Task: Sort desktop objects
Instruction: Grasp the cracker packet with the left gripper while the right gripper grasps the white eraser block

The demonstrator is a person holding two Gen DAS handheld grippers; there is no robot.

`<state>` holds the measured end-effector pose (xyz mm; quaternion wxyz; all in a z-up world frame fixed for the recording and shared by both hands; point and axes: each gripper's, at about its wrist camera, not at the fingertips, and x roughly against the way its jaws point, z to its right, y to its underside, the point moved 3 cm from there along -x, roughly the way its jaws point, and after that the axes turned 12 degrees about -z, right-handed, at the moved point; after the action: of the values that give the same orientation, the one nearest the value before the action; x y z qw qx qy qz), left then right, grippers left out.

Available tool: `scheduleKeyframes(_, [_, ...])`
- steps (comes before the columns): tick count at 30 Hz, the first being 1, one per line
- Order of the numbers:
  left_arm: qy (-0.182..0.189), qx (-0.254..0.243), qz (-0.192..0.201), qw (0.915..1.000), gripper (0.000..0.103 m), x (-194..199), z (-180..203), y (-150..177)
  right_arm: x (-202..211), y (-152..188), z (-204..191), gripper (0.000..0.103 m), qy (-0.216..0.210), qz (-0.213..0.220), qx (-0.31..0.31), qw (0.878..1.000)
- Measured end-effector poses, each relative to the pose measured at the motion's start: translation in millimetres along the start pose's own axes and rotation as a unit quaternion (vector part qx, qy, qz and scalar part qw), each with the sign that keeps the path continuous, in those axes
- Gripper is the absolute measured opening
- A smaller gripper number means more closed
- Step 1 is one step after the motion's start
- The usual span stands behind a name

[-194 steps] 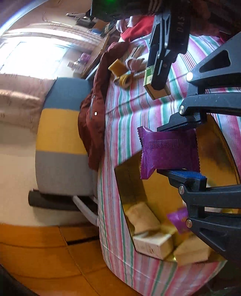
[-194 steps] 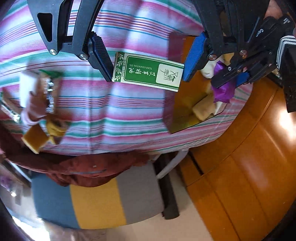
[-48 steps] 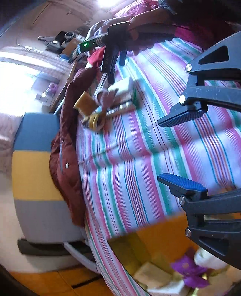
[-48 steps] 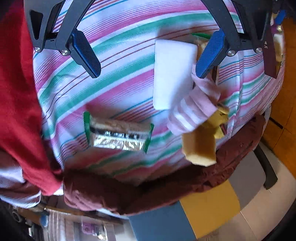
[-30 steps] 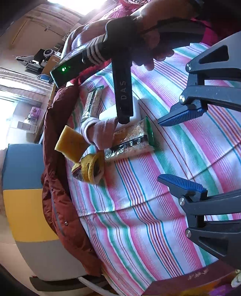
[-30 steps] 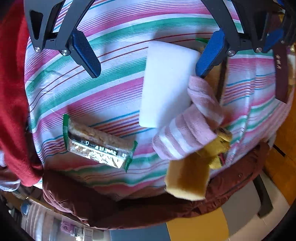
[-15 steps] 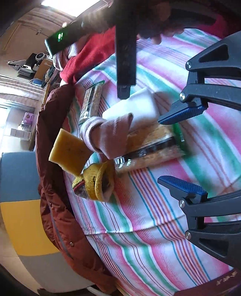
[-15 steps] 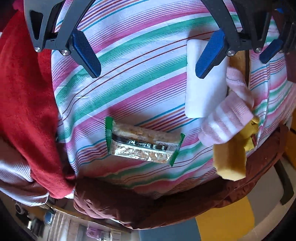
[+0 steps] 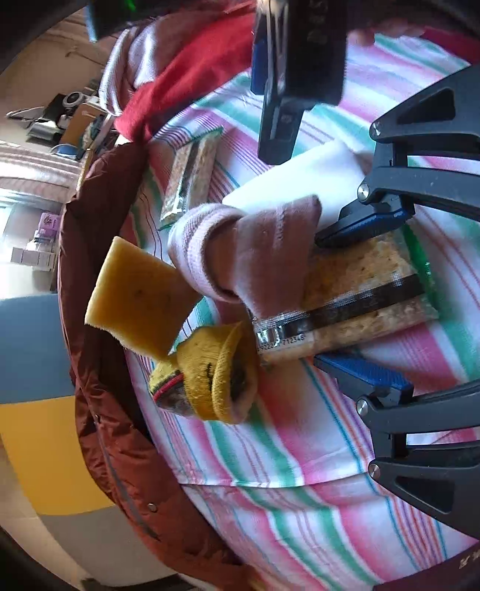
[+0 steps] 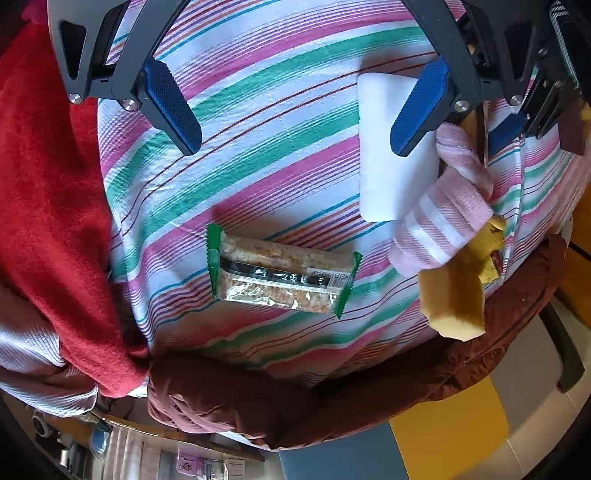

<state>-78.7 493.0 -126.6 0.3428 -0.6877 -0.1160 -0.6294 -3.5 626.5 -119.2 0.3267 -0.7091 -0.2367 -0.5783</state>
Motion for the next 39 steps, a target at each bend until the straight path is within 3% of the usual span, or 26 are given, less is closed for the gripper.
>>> scheduleKeyframes(2, [-0.01, -0.005, 0.004, 0.9999, 0.058, -1, 0, 0, 1, 1, -2, 0.102, -0.007, 0.0, 0.006, 1.0])
scheduleKeyframes(6, [-0.014, 0.012, 0.015, 0.9997, 0.049, 5, -13, 9, 2, 4, -9, 0.102, -0.021, -0.001, 0.026, 0.999])
scheduleKeyframes(10, [-0.012, 0.022, 0.02, 0.9995, 0.049, 11, -27, 25, 3, 14, -32, 0.102, -0.037, -0.008, 0.056, 0.998])
scheduleKeyframes(16, [-0.015, 0.03, 0.028, 0.9991, 0.049, 23, -37, 55, -1, 28, -38, 0.102, -0.05, -0.011, 0.085, 0.995])
scheduleKeyframes(22, [-0.017, 0.028, 0.031, 0.999, 0.049, 25, -33, 65, -12, 34, -48, 0.102, -0.034, -0.017, 0.1, 0.994])
scheduleKeyframes(30, [-0.015, 0.028, 0.029, 0.9991, 0.049, 26, -35, 67, -17, 41, -57, 0.102, 0.019, 0.005, 0.127, 0.992])
scheduleKeyframes(33, [-0.015, 0.03, 0.03, 0.999, 0.049, 28, -36, 69, -13, 45, -57, 0.093, 0.02, 0.004, 0.137, 0.99])
scheduleKeyframes(37, [-0.02, 0.029, 0.031, 0.9989, 0.049, 30, -36, 73, -4, 51, -59, 0.062, 0.009, 0.007, 0.156, 0.988])
scheduleKeyframes(39, [-0.027, 0.029, 0.032, 0.9987, 0.049, 32, -34, 77, -1, 54, -61, 0.059, 0.01, 0.008, 0.165, 0.986])
